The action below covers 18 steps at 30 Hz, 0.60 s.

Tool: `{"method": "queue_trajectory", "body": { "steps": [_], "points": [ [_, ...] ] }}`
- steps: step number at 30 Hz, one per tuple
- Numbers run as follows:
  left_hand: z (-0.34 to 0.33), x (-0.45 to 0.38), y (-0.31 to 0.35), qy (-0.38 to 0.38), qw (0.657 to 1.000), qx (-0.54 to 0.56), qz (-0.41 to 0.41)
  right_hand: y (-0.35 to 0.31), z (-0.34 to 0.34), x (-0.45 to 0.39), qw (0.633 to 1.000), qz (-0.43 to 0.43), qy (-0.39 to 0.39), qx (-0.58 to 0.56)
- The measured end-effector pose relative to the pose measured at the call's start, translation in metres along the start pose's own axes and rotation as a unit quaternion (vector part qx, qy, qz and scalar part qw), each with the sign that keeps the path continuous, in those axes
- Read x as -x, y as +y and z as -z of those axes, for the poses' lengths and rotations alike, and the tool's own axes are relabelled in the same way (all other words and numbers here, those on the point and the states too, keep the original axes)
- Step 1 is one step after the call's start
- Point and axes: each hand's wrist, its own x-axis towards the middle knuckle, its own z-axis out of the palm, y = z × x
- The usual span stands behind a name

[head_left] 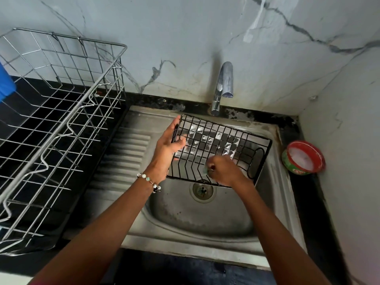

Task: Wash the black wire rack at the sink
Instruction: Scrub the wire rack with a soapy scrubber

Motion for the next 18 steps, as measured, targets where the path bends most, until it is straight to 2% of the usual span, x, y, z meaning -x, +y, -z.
{"method": "queue_trajectory", "body": {
  "steps": [4, 7, 9, 11, 15, 18],
  "points": [
    [-0.006, -0.002, 0.001, -0.03, 0.999, 0.018, -0.026, -0.031, -0.007, -0.006, 0.994, 0.09, 0.053, -0.032],
    [-0.005, -0.005, 0.001, -0.045, 0.998, 0.014, -0.037, -0.048, -0.007, -0.004, 0.983, 0.168, 0.055, -0.046],
    [-0.005, -0.005, 0.003, -0.051, 0.998, 0.012, -0.038, -0.045, -0.003, 0.001, 0.984, 0.172, 0.042, -0.037],
    [-0.003, -0.005, 0.004, -0.042, 0.998, 0.016, -0.036, -0.026, 0.001, 0.006, 0.99, 0.138, 0.029, -0.009],
    [0.006, -0.005, 0.004, -0.028, 0.999, 0.03, -0.031, 0.025, 0.011, 0.019, 0.997, -0.022, 0.038, 0.061],
    [0.006, -0.004, -0.001, -0.035, 0.998, 0.04, -0.026, 0.028, 0.017, 0.025, 0.988, -0.113, 0.027, 0.103]
  ]
}}
